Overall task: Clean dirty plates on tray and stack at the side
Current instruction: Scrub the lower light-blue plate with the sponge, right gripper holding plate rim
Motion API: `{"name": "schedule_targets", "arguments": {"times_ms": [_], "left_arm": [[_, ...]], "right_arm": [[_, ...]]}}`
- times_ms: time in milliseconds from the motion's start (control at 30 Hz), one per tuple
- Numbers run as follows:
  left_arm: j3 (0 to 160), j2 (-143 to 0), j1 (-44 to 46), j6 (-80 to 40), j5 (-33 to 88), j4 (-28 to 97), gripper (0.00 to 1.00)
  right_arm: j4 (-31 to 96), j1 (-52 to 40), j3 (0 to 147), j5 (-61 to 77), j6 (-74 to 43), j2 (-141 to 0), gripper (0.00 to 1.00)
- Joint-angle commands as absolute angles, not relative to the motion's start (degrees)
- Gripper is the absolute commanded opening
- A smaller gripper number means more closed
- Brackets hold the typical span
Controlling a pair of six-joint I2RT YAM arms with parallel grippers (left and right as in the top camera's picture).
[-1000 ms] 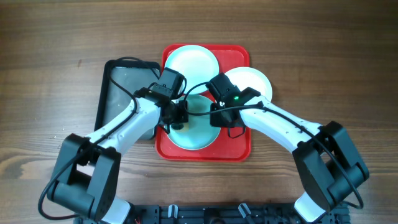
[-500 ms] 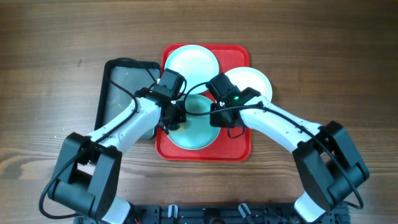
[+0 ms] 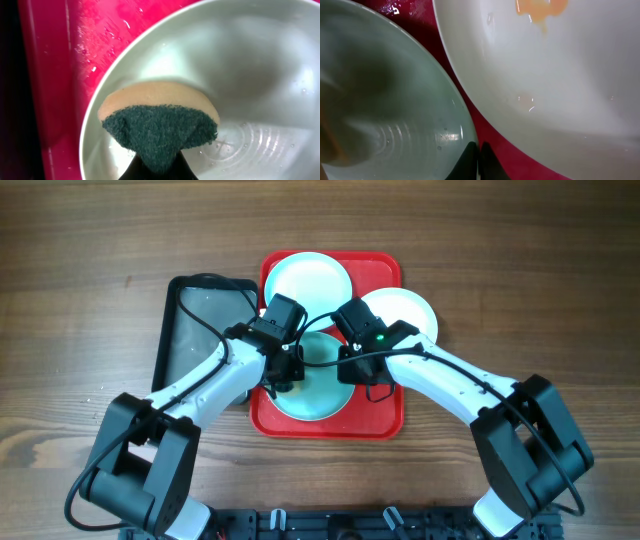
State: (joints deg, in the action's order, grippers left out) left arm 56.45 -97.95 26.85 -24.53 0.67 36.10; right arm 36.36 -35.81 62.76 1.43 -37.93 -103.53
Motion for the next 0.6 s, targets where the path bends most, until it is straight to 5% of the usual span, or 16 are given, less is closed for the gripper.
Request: {"name": "schedule_targets", "arguments": {"times_ms": [0,333,567], "left_arm": [[56.14,-98.50,27.00,-24.88,-1.19,36.05,0.04],[56.14,-104.90,27.00,-24.40,-2.57,33.85,0.04],[56.14,-107.96,27.00,-21.19,7.99,33.67,0.04]], "right_arm": [[36.29,-35.48,62.24,1.13,-38.96,-102.15,0.05],[36.27,-35.48,62.24,1.15,-38.98,-102.15,0.04],[35.99,-35.51,62.24,4.80,-37.74,-102.15,0.04]]}}
